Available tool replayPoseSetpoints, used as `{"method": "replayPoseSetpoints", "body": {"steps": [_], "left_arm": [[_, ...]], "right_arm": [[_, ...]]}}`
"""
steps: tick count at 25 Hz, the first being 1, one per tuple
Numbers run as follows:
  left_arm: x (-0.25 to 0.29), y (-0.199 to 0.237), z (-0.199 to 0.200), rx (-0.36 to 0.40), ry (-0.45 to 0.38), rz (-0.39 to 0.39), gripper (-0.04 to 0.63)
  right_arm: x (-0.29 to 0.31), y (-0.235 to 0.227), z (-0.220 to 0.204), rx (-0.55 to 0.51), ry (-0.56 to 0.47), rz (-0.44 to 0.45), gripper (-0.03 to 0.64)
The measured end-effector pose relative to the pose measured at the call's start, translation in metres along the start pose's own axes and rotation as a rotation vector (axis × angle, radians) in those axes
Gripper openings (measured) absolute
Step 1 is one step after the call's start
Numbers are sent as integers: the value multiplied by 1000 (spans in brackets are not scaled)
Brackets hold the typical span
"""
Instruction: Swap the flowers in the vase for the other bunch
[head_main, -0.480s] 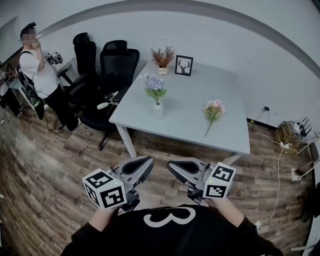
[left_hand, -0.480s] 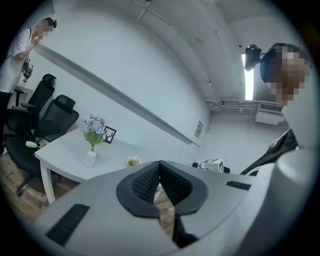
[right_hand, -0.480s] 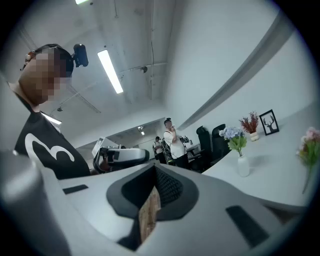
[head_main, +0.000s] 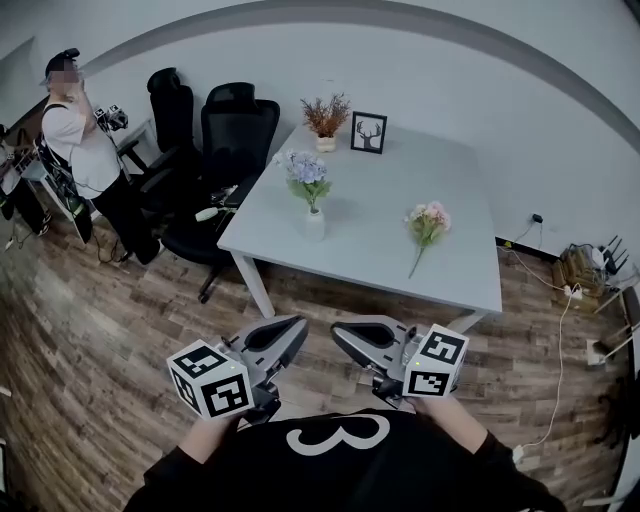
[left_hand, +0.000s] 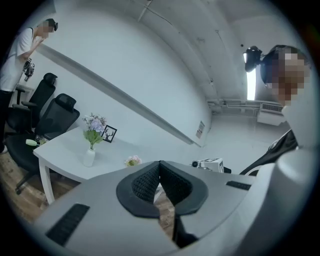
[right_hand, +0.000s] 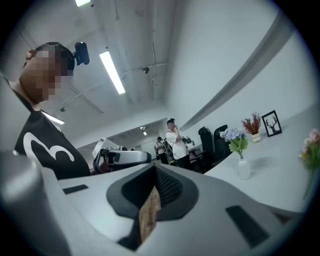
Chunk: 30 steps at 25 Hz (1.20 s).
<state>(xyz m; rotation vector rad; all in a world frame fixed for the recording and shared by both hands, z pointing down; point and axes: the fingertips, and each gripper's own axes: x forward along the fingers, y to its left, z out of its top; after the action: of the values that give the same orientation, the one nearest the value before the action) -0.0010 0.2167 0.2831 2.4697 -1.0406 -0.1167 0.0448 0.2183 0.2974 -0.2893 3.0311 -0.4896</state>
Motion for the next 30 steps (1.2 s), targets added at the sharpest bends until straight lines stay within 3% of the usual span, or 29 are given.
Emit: {"method": "replayPoseSetpoints", "body": {"steps": [9, 18, 23, 30], "left_arm": [[29, -7, 2, 14, -11, 20, 11], [62, -12, -6, 35, -36, 57, 11], [65, -1, -5, 7, -38, 93, 11], [80, 24, 1, 4, -35, 83, 11]], "right_arm": [[-23, -18, 16, 38, -61, 53, 8], [-51, -53, 16, 87, -72, 45, 8], [-50, -70, 16, 119, -90, 34, 8], [-38, -93, 16, 135, -99, 26, 8]]}}
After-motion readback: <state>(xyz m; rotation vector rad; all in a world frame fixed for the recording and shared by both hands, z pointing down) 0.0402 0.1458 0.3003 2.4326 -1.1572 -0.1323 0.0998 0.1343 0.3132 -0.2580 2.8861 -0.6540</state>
